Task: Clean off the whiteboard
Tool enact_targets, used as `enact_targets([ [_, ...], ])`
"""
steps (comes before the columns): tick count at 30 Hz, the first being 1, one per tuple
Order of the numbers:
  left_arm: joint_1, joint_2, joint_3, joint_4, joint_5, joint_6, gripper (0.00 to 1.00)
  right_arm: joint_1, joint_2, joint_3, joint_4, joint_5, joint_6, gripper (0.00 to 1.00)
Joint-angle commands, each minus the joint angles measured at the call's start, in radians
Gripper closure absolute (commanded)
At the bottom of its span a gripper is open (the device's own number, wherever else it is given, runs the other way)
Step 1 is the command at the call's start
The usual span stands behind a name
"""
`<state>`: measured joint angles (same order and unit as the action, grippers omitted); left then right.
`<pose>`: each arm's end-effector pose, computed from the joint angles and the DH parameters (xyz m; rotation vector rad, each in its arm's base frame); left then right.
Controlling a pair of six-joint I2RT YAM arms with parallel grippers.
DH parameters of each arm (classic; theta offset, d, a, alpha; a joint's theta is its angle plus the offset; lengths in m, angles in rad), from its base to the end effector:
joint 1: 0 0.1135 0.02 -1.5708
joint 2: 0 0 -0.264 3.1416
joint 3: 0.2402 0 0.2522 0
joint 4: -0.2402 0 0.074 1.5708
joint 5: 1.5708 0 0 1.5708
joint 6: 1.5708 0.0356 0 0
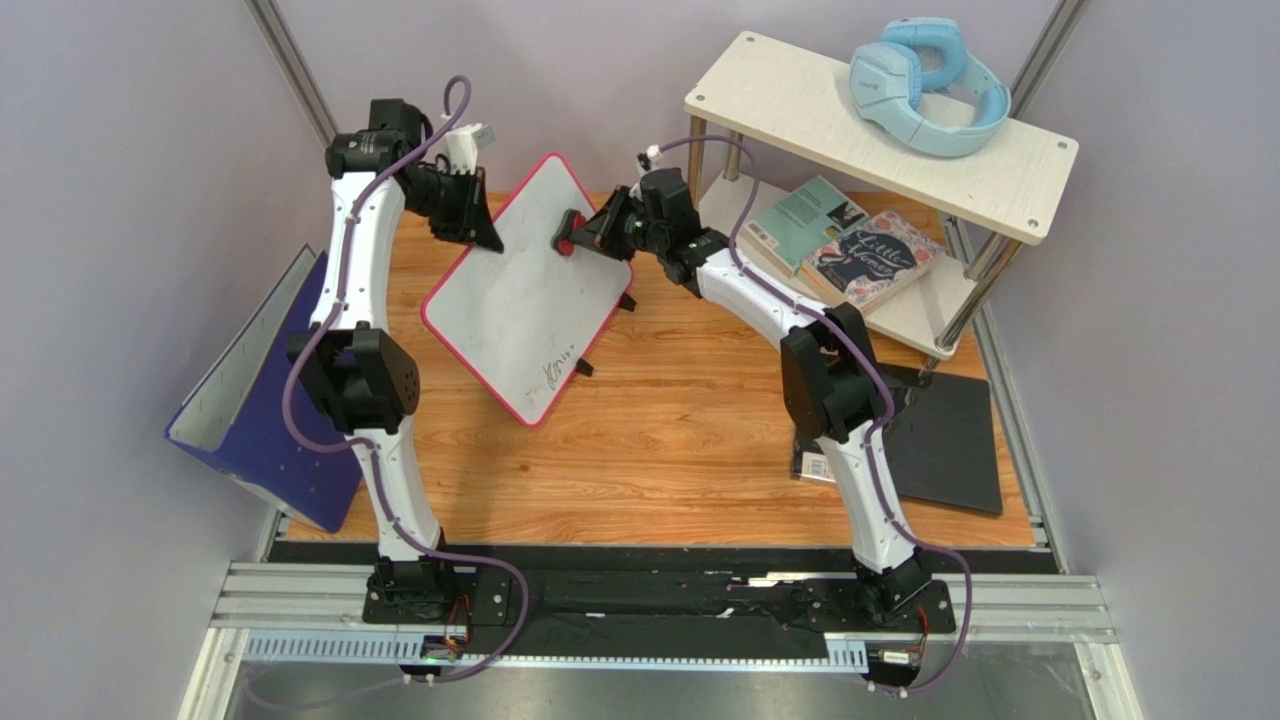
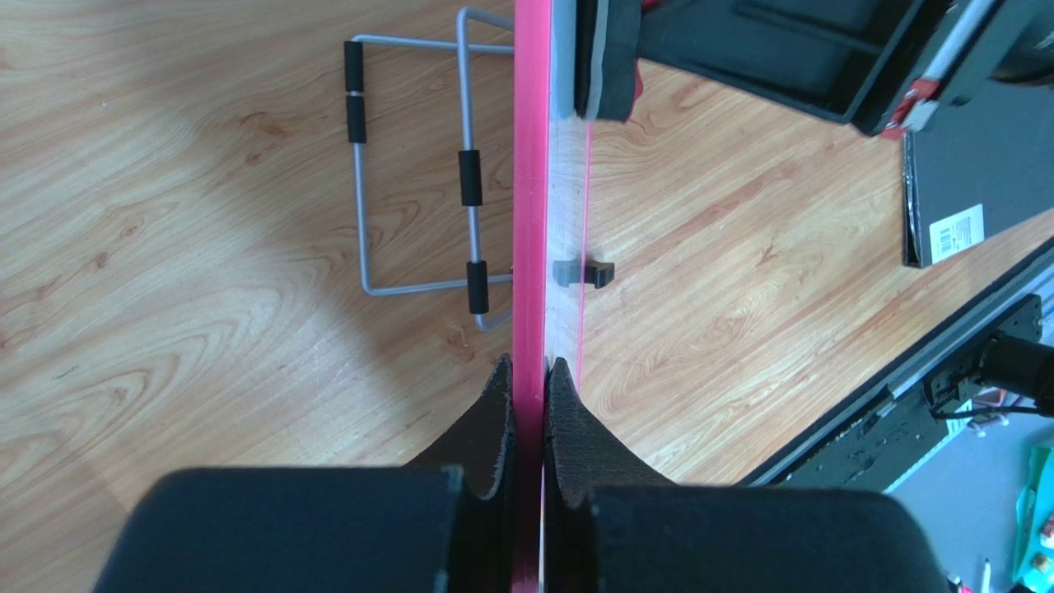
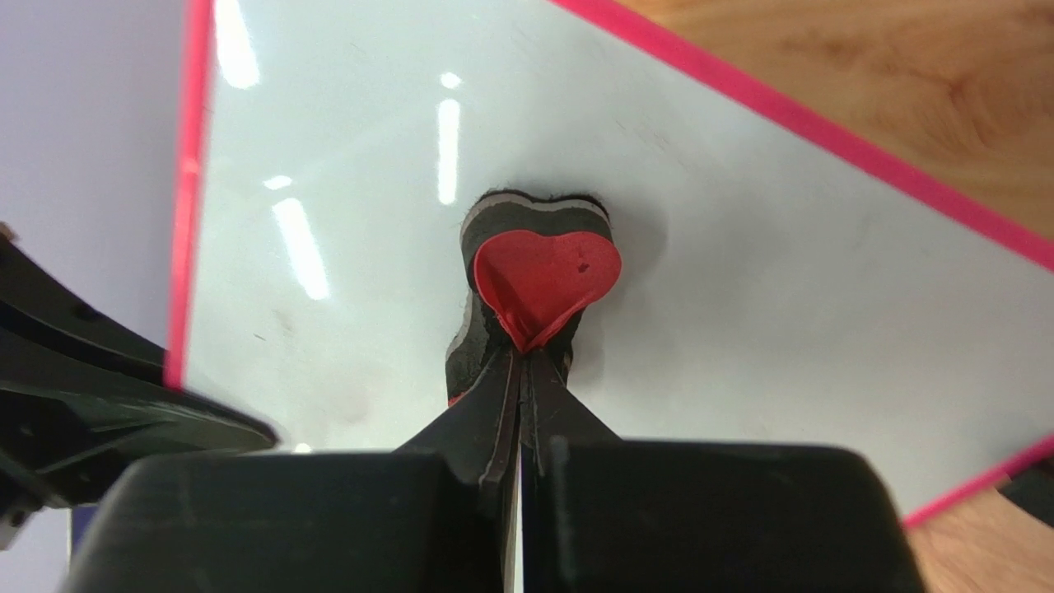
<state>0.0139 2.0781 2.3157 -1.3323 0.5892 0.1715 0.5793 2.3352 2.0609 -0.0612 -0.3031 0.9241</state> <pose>0.4199 -0.0139 0.3681 0.3850 2.5083 -0.7078 0.4601 0.3137 0.2599 0.1360 2.1115 1.2551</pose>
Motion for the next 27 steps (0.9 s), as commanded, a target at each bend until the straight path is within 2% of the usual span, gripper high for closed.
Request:
enact_targets([
  [1, -0.037, -0.012, -0.018, -0.005, -0.062, 0.068, 1.0, 0.034, -0.011, -0.14, -0.078, -0.019, -0.022, 1.0],
  [6, -0.037, -0.012, -0.018, -0.004, -0.061, 0.068, 1.0, 0.04, -0.046, -0.276, -0.111, -0.008, -0.05, 1.0],
  [11, -0.037, -0.015, -0.021, -0.004, -0.054, 0.068, 1.0, 0.044, -0.071, -0.376, -0.069, -0.005, -0.08, 1.0],
  [17, -0.037, -0.02, -0.021, -0.005, -0.049, 0.071, 1.0, 0.05, -0.076, -0.39, -0.068, -0.048, -0.135, 1.0],
  [27, -0.037, -0.009, -0.007, -0.007, -0.049, 0.065, 1.0, 0.155, -0.119, -0.421, -0.075, -0.099, -0.209, 1.0],
])
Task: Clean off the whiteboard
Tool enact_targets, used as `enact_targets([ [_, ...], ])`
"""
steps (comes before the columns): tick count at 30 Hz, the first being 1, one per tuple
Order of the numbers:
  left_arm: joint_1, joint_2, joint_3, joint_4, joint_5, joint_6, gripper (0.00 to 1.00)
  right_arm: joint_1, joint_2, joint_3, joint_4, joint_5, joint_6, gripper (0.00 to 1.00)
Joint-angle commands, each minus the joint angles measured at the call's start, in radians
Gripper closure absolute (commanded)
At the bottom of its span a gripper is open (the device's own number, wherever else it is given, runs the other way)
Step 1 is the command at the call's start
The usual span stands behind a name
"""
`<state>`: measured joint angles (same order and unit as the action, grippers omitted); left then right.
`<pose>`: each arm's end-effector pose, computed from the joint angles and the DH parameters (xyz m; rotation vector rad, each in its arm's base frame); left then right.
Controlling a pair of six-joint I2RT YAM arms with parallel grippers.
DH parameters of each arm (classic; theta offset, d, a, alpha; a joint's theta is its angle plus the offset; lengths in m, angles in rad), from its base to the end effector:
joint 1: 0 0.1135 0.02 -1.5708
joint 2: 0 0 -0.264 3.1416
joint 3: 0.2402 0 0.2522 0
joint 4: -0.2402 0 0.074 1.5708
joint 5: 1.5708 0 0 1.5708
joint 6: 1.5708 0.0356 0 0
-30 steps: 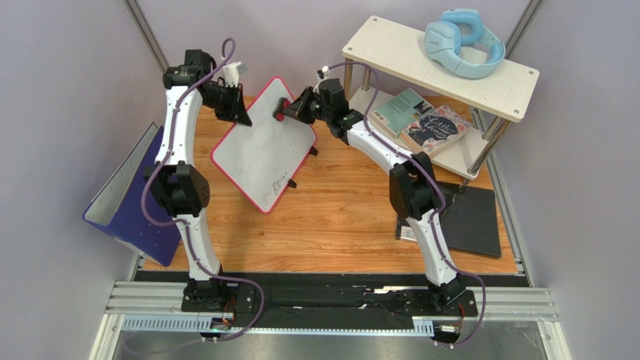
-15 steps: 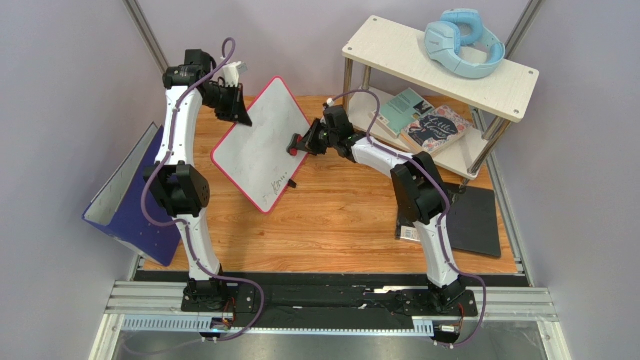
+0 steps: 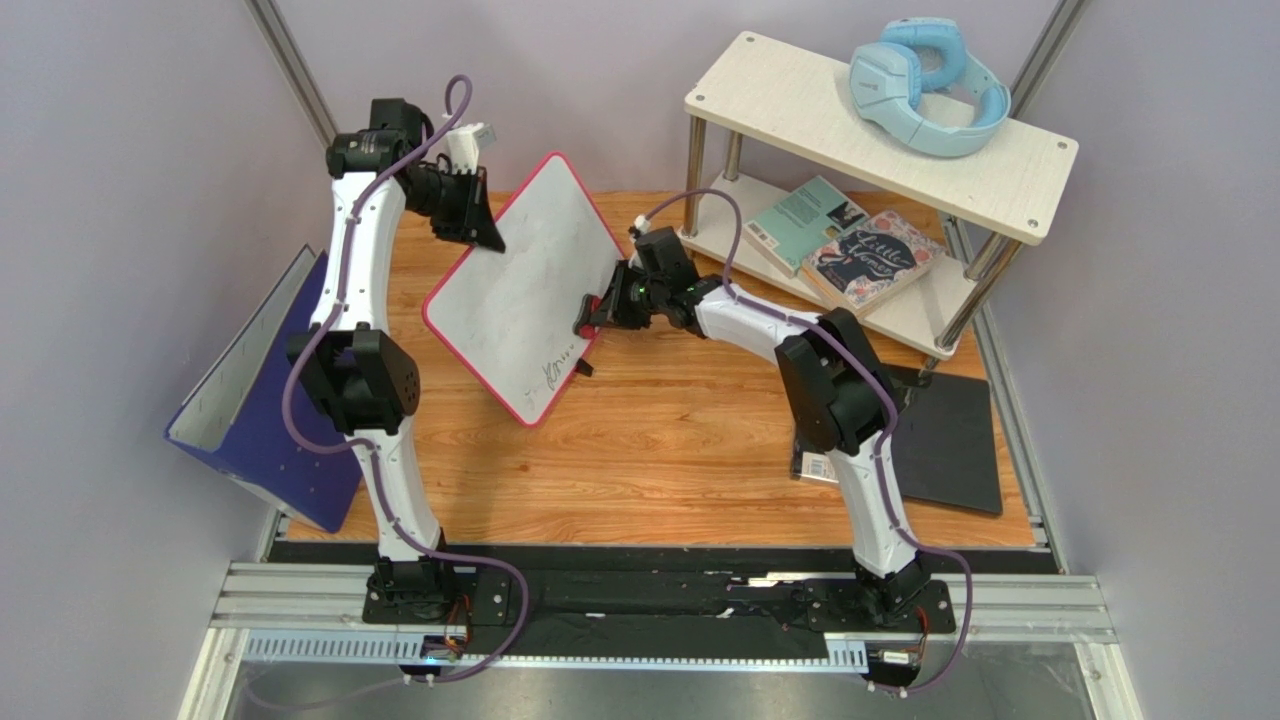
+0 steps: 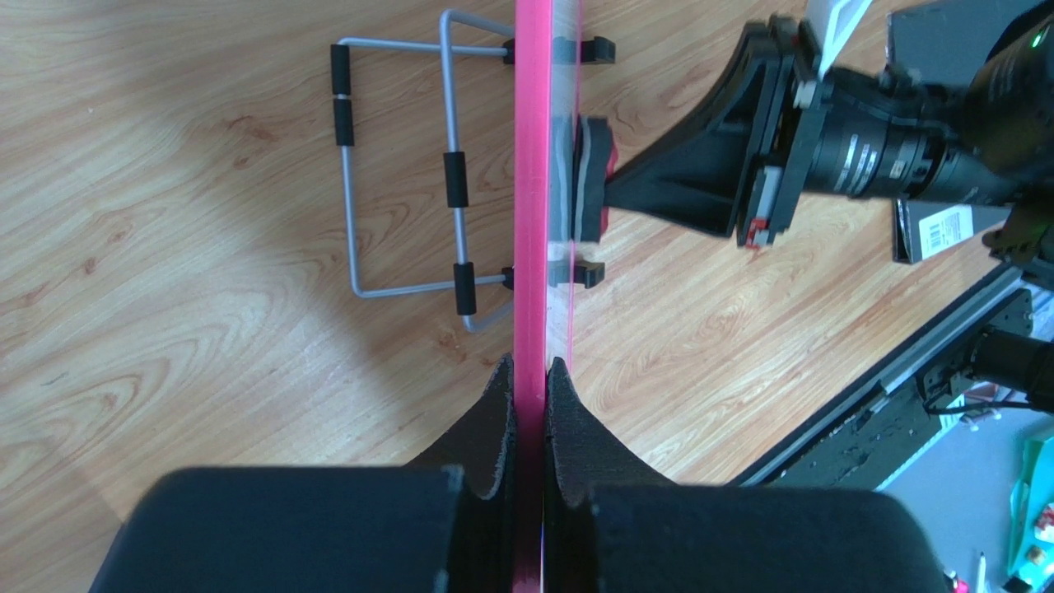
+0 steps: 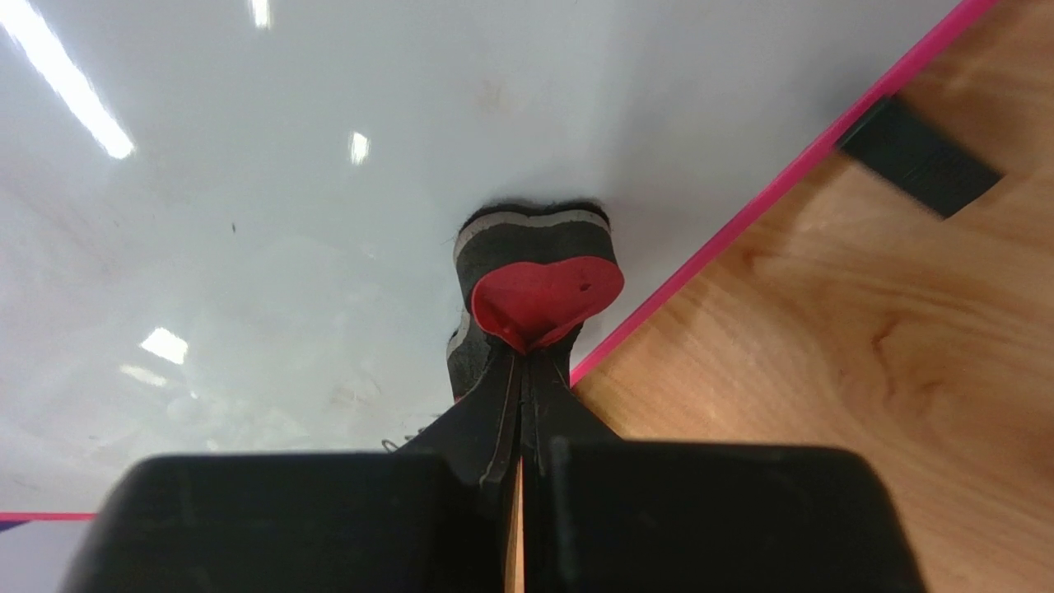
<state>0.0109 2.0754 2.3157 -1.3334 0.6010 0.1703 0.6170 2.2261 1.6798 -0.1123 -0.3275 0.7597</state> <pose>0.4190 -0.0156 0.3694 0.3910 2.5022 -0.7238 0.4065 0.3024 0.1809 -0.0231 2.4287 1.0634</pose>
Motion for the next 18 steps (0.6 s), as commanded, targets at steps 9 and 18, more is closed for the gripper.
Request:
enact_targets([
  [9, -0.034, 0.006, 0.021, -0.009, -0.066, 0.064, 1.0, 0.176, -0.033, -0.077, 0.008, -0.1, -0.045, 1.0],
  [18, -0.034, 0.006, 0.027, -0.009, -0.066, 0.063, 1.0, 0.24, -0.014, -0.042, 0.025, -0.142, -0.056, 1.0],
])
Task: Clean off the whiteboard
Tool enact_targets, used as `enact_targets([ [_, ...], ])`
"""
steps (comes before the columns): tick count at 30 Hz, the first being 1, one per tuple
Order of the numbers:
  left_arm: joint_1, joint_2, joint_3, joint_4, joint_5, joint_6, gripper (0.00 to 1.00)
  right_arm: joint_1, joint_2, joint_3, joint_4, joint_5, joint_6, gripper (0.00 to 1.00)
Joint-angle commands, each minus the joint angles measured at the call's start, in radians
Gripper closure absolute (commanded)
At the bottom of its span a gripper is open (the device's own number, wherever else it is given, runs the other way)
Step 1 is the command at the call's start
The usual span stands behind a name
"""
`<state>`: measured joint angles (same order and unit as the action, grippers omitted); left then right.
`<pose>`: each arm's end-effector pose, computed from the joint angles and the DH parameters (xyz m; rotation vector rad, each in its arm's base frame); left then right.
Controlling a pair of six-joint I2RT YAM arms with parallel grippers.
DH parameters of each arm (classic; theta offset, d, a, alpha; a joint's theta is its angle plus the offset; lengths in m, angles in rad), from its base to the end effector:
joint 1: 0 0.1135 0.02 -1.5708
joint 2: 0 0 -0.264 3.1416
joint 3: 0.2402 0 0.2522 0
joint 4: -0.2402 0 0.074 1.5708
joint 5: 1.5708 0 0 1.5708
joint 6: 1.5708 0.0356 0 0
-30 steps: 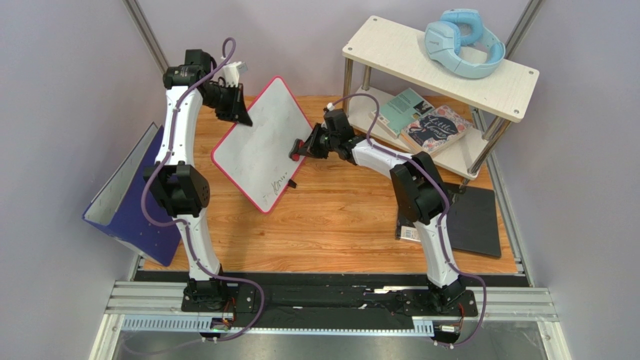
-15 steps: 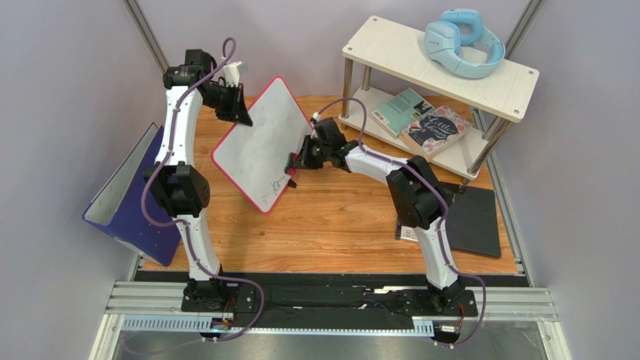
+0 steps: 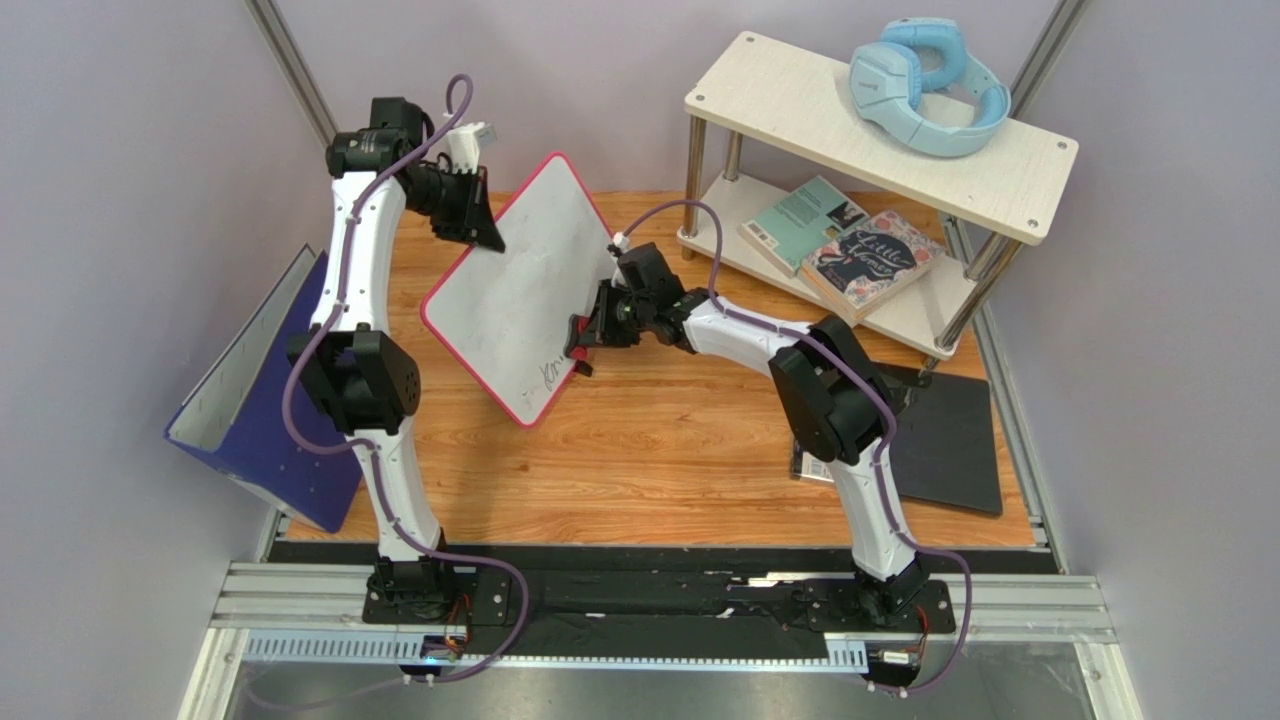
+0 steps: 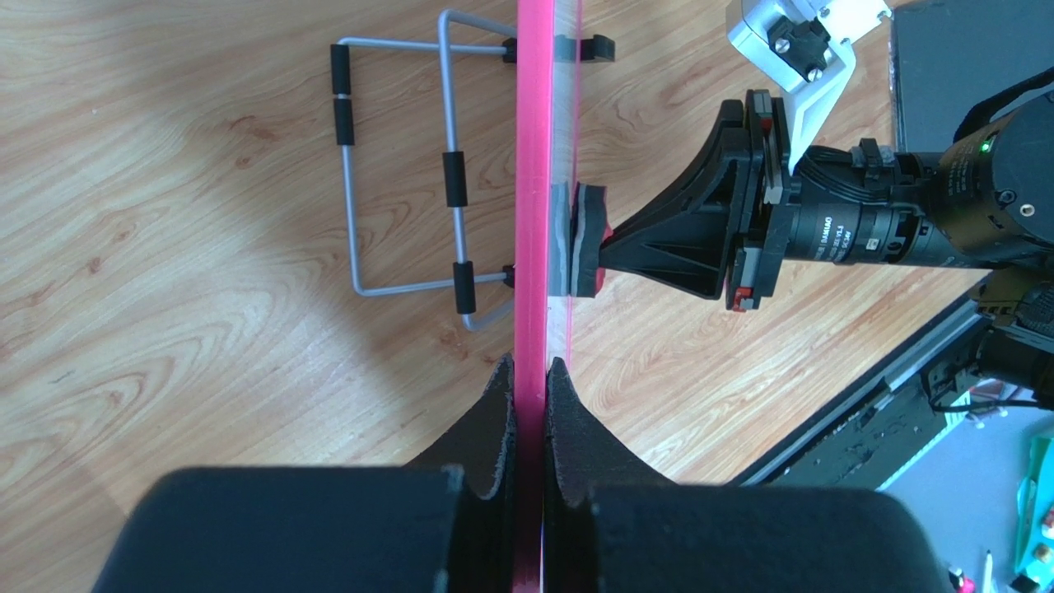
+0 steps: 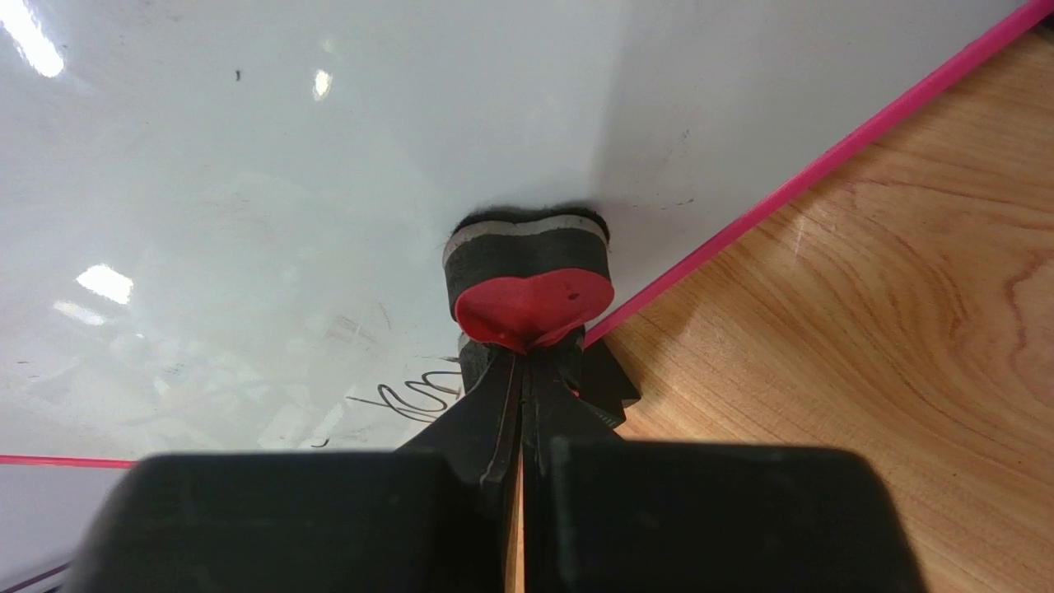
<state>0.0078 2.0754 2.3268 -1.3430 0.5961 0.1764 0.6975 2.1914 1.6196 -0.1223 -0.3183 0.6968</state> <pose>0.4178 -0.0167 0.3718 0.4015 2.5006 -0.7158 0.3721 0.3264 0.1772 -0.1860 2.4606 1.0434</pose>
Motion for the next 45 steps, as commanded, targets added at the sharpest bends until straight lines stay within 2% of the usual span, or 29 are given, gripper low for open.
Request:
enact_targets([
  [1, -0.031, 0.006, 0.014, 0.001, -0.062, 0.057, 1.0, 0.163, 0.019, 0.022, 0.042, -0.16, 0.006, 1.0],
  [18, -0.031, 0.009, 0.016, 0.002, -0.068, 0.054, 1.0, 0.238, -0.021, 0.011, 0.09, -0.214, -0.031, 1.0],
  [27, -0.031, 0.011, 0.009, 0.002, -0.064, 0.055, 1.0, 0.27, -0.03, -0.033, 0.105, -0.137, -0.011, 1.0],
  [32, -0.031, 0.006, 0.011, 0.001, -0.067, 0.057, 1.0, 0.267, -0.117, -0.07, 0.151, -0.107, -0.059, 1.0],
  [37, -0.031, 0.006, 0.009, 0.001, -0.067, 0.057, 1.0, 0.264, -0.225, -0.199, 0.24, -0.174, -0.083, 1.0],
  [40, -0.029, 0.008, 0.008, 0.001, -0.068, 0.057, 1.0, 0.252, -0.3, -0.289, 0.285, -0.122, -0.076, 1.0],
  [45, -0.031, 0.006, 0.006, 0.002, -0.067, 0.057, 1.0, 0.182, -0.311, -0.349, 0.417, -0.099, 0.061, 1.0],
])
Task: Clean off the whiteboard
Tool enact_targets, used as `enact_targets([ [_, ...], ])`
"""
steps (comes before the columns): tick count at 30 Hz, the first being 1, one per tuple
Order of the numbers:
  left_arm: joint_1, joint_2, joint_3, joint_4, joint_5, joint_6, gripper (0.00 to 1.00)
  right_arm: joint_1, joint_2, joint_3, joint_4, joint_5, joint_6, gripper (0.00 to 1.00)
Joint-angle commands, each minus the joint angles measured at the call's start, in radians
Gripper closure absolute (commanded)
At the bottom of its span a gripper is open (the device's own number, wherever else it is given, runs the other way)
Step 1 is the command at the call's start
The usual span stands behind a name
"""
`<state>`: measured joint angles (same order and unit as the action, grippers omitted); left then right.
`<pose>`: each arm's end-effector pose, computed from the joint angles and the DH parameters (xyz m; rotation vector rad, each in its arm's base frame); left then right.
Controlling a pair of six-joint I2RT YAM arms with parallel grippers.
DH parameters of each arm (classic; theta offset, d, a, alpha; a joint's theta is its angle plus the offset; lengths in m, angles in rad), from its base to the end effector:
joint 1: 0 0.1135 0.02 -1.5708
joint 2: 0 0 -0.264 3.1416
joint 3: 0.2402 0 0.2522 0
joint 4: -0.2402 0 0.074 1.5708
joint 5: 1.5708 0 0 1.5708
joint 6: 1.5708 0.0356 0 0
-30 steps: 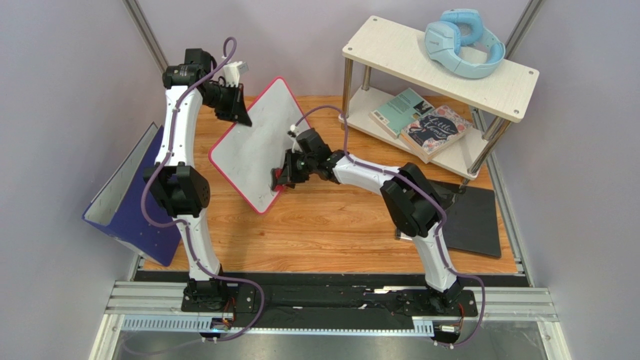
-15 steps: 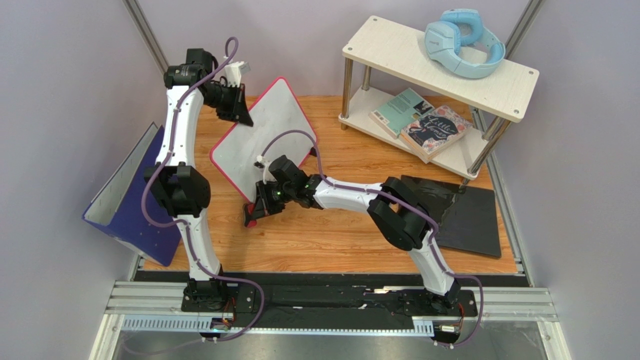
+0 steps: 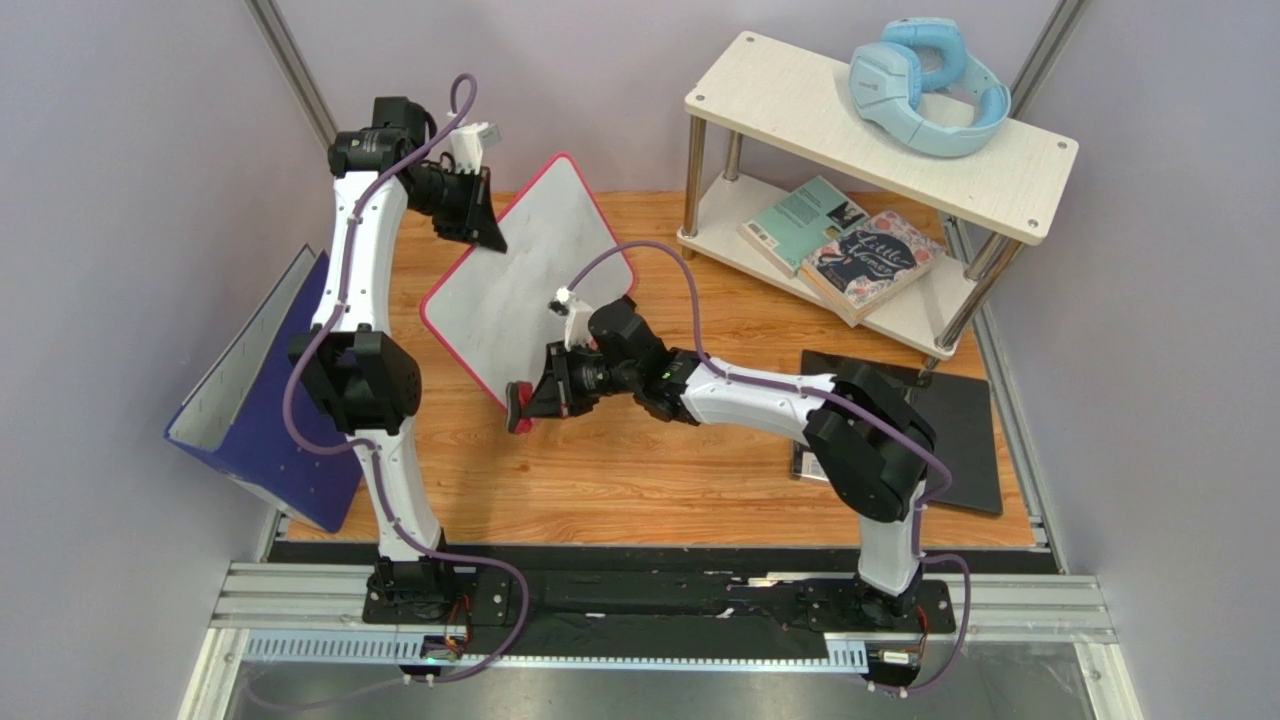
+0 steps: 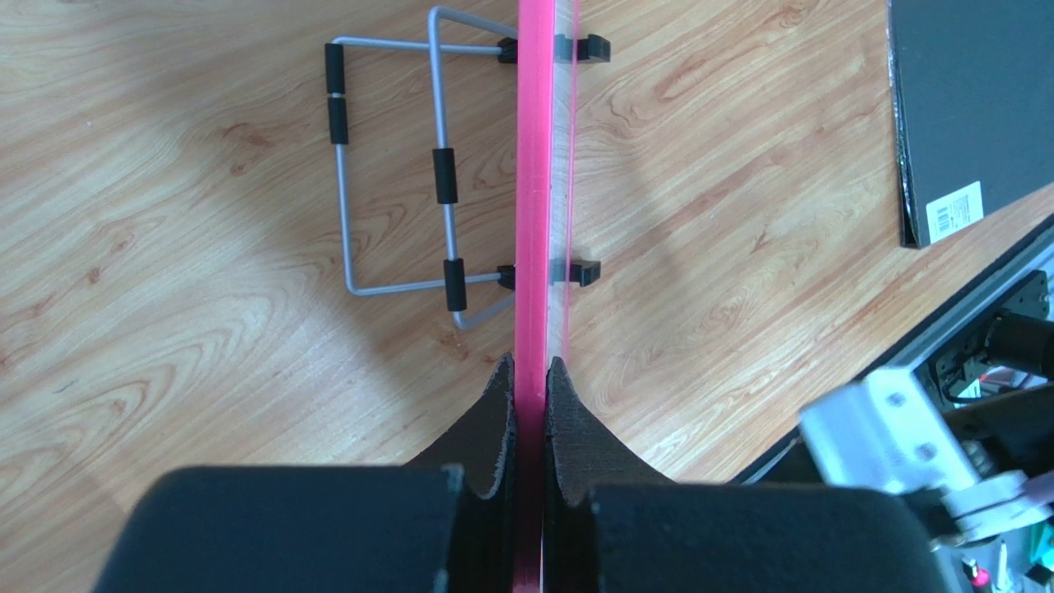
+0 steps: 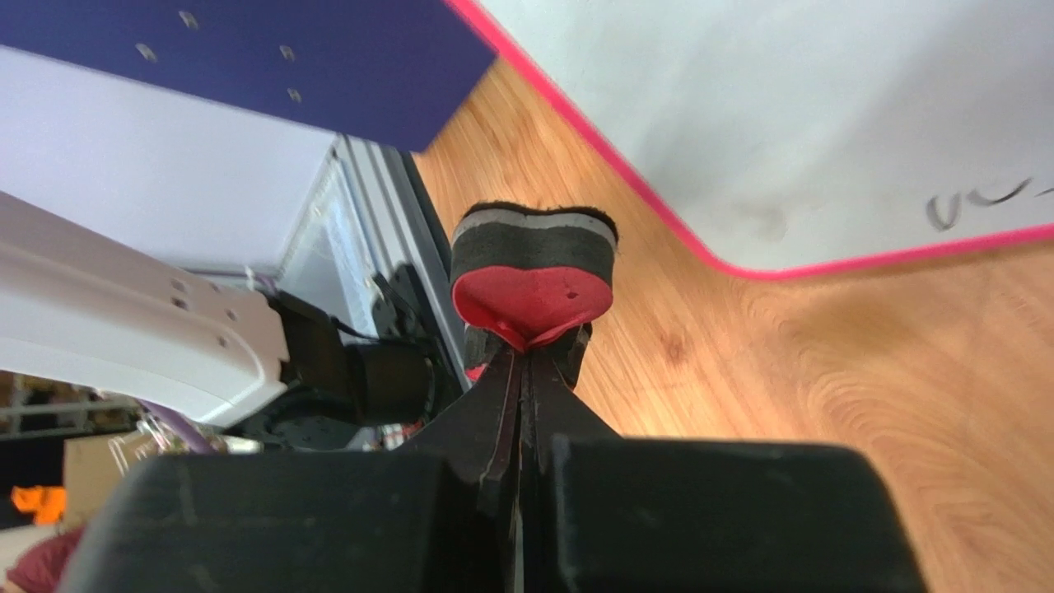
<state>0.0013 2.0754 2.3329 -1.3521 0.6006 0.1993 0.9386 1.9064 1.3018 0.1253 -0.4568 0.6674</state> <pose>0.4166 -0.0196 0.3731 0.4382 2.4925 -0.7162 0.2453 0.3615 0.2240 -0.6360 2.2471 1.3837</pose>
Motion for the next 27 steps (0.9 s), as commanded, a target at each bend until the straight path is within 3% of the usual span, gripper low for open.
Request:
enact_targets([
  [1, -0.024, 0.008, 0.0, 0.011, -0.071, 0.032, 1.0, -0.064, -0.012, -0.024, 0.169, 0.068, 0.107, 1.0],
  [11, -0.024, 0.006, -0.003, 0.011, -0.073, 0.032, 1.0, -0.083, 0.169, 0.128, 0.137, 0.148, 0.201, 1.0],
  [18, -0.024, 0.008, 0.0, 0.015, -0.064, 0.032, 1.0, -0.081, 0.166, 0.016, 0.171, 0.205, 0.228, 1.0],
  [27, -0.024, 0.006, -0.003, 0.013, -0.059, 0.034, 1.0, -0.081, 0.148, -0.047, 0.095, 0.408, 0.251, 1.0],
])
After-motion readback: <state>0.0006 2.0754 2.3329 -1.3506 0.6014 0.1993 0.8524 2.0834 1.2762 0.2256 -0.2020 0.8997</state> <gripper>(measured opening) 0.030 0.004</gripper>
